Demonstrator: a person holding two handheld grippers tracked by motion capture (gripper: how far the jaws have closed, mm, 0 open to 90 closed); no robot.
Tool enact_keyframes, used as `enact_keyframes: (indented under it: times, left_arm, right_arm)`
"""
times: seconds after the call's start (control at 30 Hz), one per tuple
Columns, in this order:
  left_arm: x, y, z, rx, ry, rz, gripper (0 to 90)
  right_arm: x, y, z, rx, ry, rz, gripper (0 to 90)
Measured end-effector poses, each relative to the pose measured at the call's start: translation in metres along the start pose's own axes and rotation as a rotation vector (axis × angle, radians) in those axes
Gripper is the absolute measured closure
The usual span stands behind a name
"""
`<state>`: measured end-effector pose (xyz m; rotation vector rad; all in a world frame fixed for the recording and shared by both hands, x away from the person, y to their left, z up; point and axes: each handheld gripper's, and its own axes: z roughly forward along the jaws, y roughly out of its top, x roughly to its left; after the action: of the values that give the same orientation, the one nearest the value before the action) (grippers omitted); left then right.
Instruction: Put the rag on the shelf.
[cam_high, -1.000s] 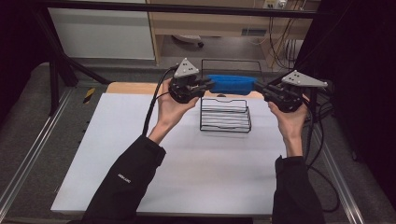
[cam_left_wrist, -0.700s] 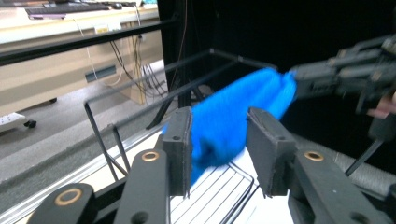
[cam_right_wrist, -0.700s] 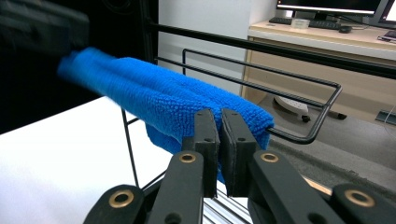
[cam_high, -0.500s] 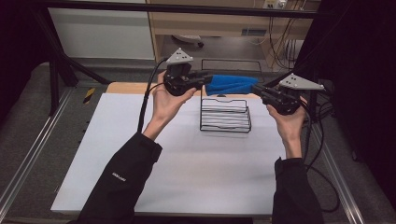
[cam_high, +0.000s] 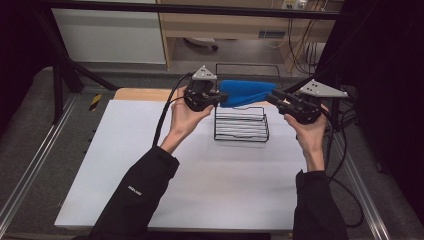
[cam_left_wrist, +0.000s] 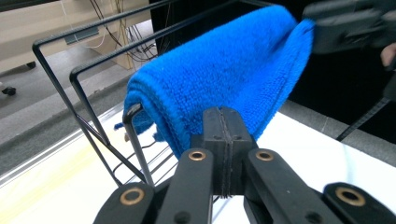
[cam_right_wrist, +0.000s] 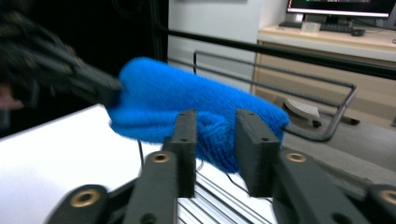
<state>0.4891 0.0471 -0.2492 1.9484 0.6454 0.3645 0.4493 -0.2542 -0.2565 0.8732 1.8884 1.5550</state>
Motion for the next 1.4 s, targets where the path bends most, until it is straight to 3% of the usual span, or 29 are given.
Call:
enact_keyframes:
  times: [0.17, 0.23, 0.33, 0.43, 0.57, 0.7, 0.9, 1.07, 1.17, 1.4]
  left_arm:
    - [0.000, -0.006, 0.006, 0.016, 0.006, 0.009, 90.0]
    - [-0.001, -0.010, 0.008, 0.016, 0.008, 0.011, 90.0]
    - [0.000, -0.014, 0.011, 0.020, 0.011, 0.012, 90.0]
    - [0.001, -0.017, 0.012, 0.018, 0.015, 0.013, 90.0]
    - [0.002, -0.018, 0.012, 0.015, 0.015, 0.013, 89.9]
    - [0.002, -0.020, 0.008, -0.003, 0.008, 0.002, 88.9]
    - [0.000, -0.025, -0.005, 0.000, 0.028, 0.003, 73.5]
    - [0.004, -0.036, -0.021, 0.016, 0.060, -0.003, 57.8]
    - [0.009, -0.048, -0.031, 0.026, 0.076, -0.014, 48.3]
    - [0.020, -0.086, -0.056, 0.056, 0.104, -0.041, 30.1]
  right_arm:
    - [0.005, 0.004, 0.004, -0.006, 0.039, 0.021, 69.7]
    - [0.006, 0.003, 0.006, 0.017, 0.048, 0.039, 77.7]
    - [0.005, -0.003, 0.009, 0.092, 0.025, 0.059, 87.6]
    - [0.000, -0.013, 0.011, 0.132, -0.008, 0.080, 90.0]
    - [-0.005, -0.023, 0.012, 0.143, -0.047, 0.089, 90.0]
    - [-0.005, -0.023, 0.010, 0.120, -0.042, 0.079, 87.9]
    - [0.006, -0.016, 0.002, 0.087, -0.031, 0.056, 67.4]
    - [0.015, -0.012, -0.006, 0.082, -0.030, 0.071, 49.6]
    - [0.019, -0.013, -0.010, 0.075, -0.040, 0.086, 36.2]
    - [0.028, -0.024, -0.010, 0.129, -0.028, 0.092, 18.7]
